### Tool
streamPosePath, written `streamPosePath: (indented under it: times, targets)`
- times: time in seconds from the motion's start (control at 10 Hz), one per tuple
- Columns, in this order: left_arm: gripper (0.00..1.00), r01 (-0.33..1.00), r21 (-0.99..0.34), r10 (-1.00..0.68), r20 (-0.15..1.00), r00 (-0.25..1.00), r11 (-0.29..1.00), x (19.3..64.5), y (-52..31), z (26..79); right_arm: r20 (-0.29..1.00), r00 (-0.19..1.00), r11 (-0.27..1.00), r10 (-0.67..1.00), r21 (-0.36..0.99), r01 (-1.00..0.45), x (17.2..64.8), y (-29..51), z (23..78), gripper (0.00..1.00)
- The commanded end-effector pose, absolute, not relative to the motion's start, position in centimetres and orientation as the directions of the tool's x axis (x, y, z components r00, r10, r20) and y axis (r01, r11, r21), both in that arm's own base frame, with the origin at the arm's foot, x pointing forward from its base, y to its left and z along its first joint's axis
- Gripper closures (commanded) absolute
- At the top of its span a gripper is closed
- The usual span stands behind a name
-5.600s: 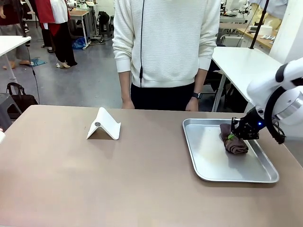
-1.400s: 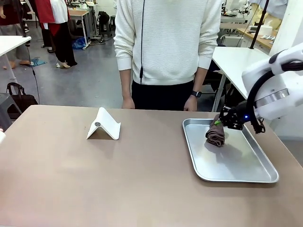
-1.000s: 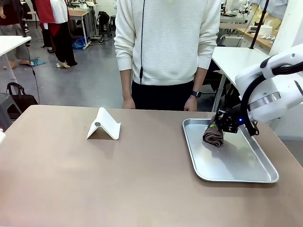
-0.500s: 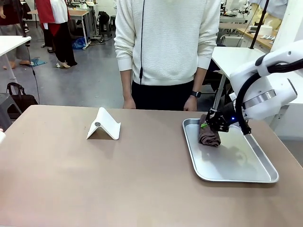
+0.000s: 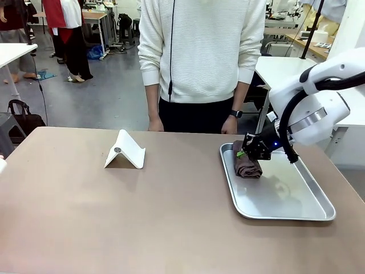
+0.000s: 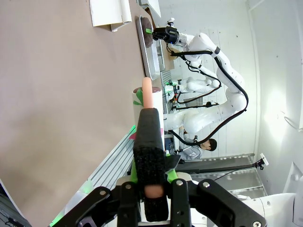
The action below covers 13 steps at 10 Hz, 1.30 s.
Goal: Clean the surface of the table.
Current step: Clean the area not pointed to by the person.
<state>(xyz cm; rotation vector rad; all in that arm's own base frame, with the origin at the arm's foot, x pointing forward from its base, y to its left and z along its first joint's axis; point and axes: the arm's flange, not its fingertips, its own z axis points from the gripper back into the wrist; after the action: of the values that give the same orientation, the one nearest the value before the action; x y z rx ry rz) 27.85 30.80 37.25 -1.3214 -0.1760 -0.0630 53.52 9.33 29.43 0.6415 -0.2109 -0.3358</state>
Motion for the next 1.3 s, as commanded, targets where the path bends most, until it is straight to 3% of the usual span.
streamPosePath:
  times: [0.0,0.7,1.2]
  targets:
    - [0.78,0.145,-0.957,0.052,0.163,0.985,0.253,27.5,30.5,37.5,0.103,0.892,0.775,-0.44,0.546,0.319,54.4,8.0,28.9,0.93]
    - [0.78,0.145,-0.957,0.052,0.163,0.985,0.253,27.5,30.5,37.5,0.041,0.764,0.649,-0.644,0.558,0.517,54.3,-1.6,28.4,0.93]
    - [0.78,0.145,-0.957,0.052,0.163,0.985,0.253,27.5,30.5,37.5,-0.195,0.823,0.327,-0.534,0.849,0.414,49.6,-8.1,32.9,0.93]
